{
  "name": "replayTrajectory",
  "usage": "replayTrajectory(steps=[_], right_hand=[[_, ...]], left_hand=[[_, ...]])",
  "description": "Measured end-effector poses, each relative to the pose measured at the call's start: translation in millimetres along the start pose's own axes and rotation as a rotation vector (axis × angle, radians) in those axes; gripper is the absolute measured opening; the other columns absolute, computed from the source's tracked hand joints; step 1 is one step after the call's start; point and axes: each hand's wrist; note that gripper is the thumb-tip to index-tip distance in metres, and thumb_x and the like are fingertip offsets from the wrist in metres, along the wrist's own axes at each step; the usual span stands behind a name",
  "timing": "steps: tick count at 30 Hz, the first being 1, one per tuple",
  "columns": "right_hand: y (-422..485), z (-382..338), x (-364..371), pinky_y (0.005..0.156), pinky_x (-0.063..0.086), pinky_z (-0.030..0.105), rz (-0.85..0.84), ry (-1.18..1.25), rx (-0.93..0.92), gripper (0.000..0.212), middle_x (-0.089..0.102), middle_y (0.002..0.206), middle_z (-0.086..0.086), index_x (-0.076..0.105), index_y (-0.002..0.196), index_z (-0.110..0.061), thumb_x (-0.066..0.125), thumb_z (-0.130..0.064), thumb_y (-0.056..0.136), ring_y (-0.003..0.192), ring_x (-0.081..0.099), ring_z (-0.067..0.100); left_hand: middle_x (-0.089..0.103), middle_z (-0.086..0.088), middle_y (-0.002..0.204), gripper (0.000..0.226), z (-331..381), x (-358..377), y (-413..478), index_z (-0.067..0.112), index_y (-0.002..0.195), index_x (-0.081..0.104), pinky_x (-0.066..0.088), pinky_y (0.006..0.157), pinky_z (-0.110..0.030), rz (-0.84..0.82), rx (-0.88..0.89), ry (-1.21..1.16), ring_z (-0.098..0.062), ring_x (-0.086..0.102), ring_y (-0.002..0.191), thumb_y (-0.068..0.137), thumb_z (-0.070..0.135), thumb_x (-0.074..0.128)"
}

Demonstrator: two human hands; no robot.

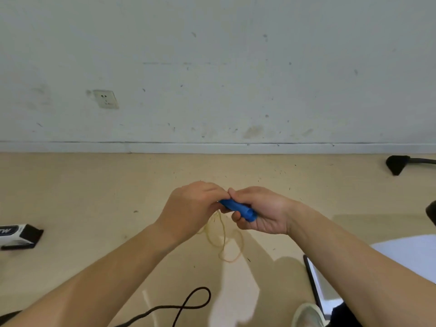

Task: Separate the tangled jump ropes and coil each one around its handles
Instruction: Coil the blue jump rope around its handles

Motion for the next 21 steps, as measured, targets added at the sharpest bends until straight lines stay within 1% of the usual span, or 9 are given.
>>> replayTrajectory(steps=[3, 7, 9, 11, 14, 15, 17, 19, 21], right_hand=[[7, -3, -6, 0.052, 0.045, 0.023, 0.043, -0.11, -0.043, 0.033, 0.06, 0.098, 0.013, 0.062, 0.117, 0.001, 0.052, -0.027, 0.102, 0.057, 0.05, 0.013], [11, -13, -21, 0.057, 0.041, 0.027, 0.045, -0.386, -0.081, 0.027, 0.064, 0.091, 0.009, 0.065, 0.118, -0.003, 0.052, -0.021, 0.104, 0.058, 0.05, 0.015], [14, -15, -23, 0.057, 0.041, 0.028, -0.001, -0.463, -0.082, 0.027, 0.061, 0.085, 0.008, 0.065, 0.12, -0.003, 0.051, -0.019, 0.104, 0.059, 0.051, 0.015], [18, -14, -20, 0.058, 0.042, 0.028, 0.039, -0.406, -0.145, 0.026, 0.06, 0.091, 0.011, 0.065, 0.122, -0.006, 0.051, -0.02, 0.104, 0.058, 0.052, 0.015], [25, -9, -9, 0.065, 0.048, 0.03, 0.24, -0.31, -0.303, 0.026, 0.065, 0.098, 0.006, 0.062, 0.126, -0.014, 0.05, -0.022, 0.104, 0.058, 0.057, 0.013], [28, -5, -5, 0.066, 0.049, 0.03, 0.285, -0.319, -0.351, 0.026, 0.066, 0.097, 0.006, 0.061, 0.127, -0.015, 0.049, -0.023, 0.105, 0.059, 0.059, 0.013], [31, 5, 5, 0.063, 0.051, 0.027, 0.302, -0.364, -0.423, 0.024, 0.067, 0.091, 0.006, 0.063, 0.122, -0.014, 0.049, -0.024, 0.105, 0.06, 0.06, 0.014], [35, 20, 18, 0.06, 0.053, 0.026, 0.292, -0.399, -0.45, 0.022, 0.07, 0.094, 0.007, 0.065, 0.117, -0.013, 0.05, -0.021, 0.104, 0.059, 0.06, 0.016], [39, 36, 28, 0.059, 0.055, 0.026, 0.301, -0.442, -0.442, 0.021, 0.069, 0.1, 0.004, 0.063, 0.119, -0.015, 0.049, -0.02, 0.104, 0.057, 0.062, 0.015]], left_hand=[[0.067, 0.018, 0.11, 0.027, 1, 5, -2, 0.032, 0.11, 0.071, 0.055, 0.079, -0.033, -0.019, -0.101, -0.061, -0.008, 0.061, 0.101, 0.084, 0.025, 0.076], [0.047, 0.023, 0.137, 0.059, 7, 9, 1, 0.035, 0.139, 0.045, 0.038, 0.104, -0.02, -0.239, -0.294, -0.127, 0.001, 0.042, 0.126, 0.087, 0.049, 0.068], [0.045, 0.023, 0.134, 0.062, 5, 13, 2, 0.033, 0.138, 0.041, 0.037, 0.1, -0.018, -0.215, -0.401, -0.191, 0.001, 0.042, 0.125, 0.085, 0.051, 0.069], [0.049, 0.021, 0.119, 0.046, 3, 17, 2, 0.031, 0.119, 0.05, 0.039, 0.088, -0.017, -0.034, -0.498, -0.227, -0.001, 0.047, 0.111, 0.082, 0.045, 0.073], [0.063, 0.008, 0.097, 0.015, 0, 20, 9, 0.025, 0.094, 0.058, 0.049, 0.076, -0.029, 0.11, -0.901, -0.521, -0.017, 0.062, 0.094, 0.087, 0.032, 0.07], [0.07, 0.002, 0.093, 0.015, 0, 21, 12, 0.02, 0.093, 0.065, 0.053, 0.078, -0.036, 0.063, -1.05, -0.686, -0.023, 0.066, 0.094, 0.091, 0.036, 0.065], [0.076, -0.006, 0.094, 0.043, 0, 22, 17, 0.011, 0.099, 0.074, 0.054, 0.081, -0.039, -0.089, -1.257, -1.029, -0.027, 0.071, 0.093, 0.098, 0.048, 0.053], [0.075, -0.014, 0.1, 0.054, -4, 22, 18, 0.004, 0.106, 0.074, 0.051, 0.079, -0.037, -0.094, -1.323, -1.289, -0.027, 0.071, 0.089, 0.101, 0.05, 0.046], [0.073, -0.02, 0.105, 0.047, -8, 22, 19, 0.0, 0.109, 0.07, 0.051, 0.078, -0.039, -0.017, -1.34, -1.381, -0.03, 0.071, 0.091, 0.104, 0.039, 0.044]])
Point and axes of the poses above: each hand's wrist, its own y-axis towards the middle knuckle, its own x-axis out of the palm, z = x × y
